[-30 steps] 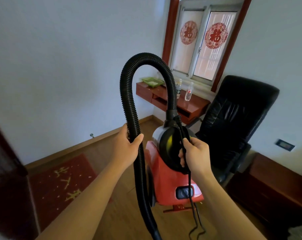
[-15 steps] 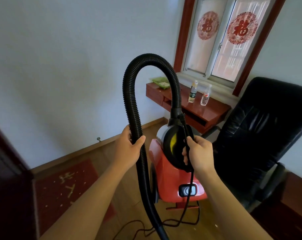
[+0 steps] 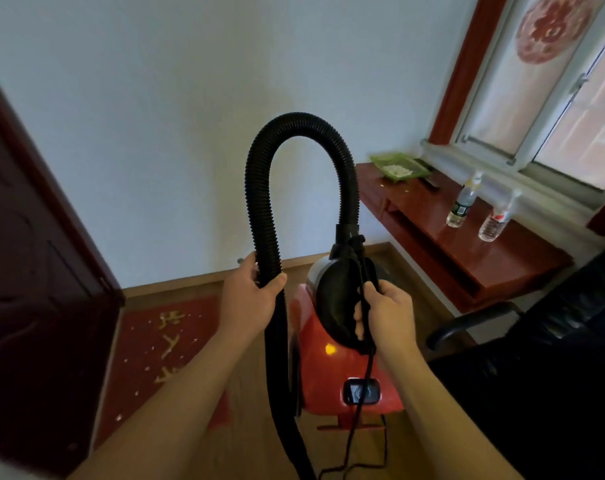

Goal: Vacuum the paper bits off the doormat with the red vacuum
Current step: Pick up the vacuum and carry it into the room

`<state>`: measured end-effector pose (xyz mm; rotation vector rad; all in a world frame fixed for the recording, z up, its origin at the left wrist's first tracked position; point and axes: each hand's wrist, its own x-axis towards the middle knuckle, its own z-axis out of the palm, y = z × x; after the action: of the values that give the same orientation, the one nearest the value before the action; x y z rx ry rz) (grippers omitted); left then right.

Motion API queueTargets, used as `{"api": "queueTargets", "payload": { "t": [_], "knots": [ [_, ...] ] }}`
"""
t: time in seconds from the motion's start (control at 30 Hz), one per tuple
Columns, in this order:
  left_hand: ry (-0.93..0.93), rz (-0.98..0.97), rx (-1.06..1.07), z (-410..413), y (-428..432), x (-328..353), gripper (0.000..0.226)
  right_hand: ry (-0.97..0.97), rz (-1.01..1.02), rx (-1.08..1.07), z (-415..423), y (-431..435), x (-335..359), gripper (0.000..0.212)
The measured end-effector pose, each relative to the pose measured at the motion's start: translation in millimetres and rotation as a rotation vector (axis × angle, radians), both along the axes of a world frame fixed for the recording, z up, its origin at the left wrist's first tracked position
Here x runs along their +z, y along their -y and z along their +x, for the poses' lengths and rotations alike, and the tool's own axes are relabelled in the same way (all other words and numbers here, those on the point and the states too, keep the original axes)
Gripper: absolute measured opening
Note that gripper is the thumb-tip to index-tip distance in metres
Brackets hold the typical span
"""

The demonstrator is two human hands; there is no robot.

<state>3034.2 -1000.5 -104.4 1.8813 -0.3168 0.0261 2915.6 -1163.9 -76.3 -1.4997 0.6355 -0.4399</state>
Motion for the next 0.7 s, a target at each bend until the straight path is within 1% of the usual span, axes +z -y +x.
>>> {"api": "queueTargets", "payload": {
  "t": [0.17, 0.37, 0.5, 0.7],
  "knots": [
    [-0.028, 0.004, 0.102, 7.7, 27.4, -13.1, 0.020, -0.042, 0.034, 0.094, 20.0, 38.6, -9.9, 0.027],
    [-0.083, 0.023, 0.148, 19.9, 45.8, -46.4, 0.026, -0.132, 0.077, 0.143, 45.9, 68.3, -40.2, 0.027],
    [-0.141, 0.047, 0.143, 38.5, 59.6, -84.1, 0.026, -0.204, 0.103, 0.160, 69.2, 83.4, -75.8, 0.027],
    [-0.244, 0.091, 0.123, 80.6, 76.5, -163.1, 0.034, -0.321, 0.115, 0.170, 118.9, 107.5, -155.5, 0.026]
  ]
}}
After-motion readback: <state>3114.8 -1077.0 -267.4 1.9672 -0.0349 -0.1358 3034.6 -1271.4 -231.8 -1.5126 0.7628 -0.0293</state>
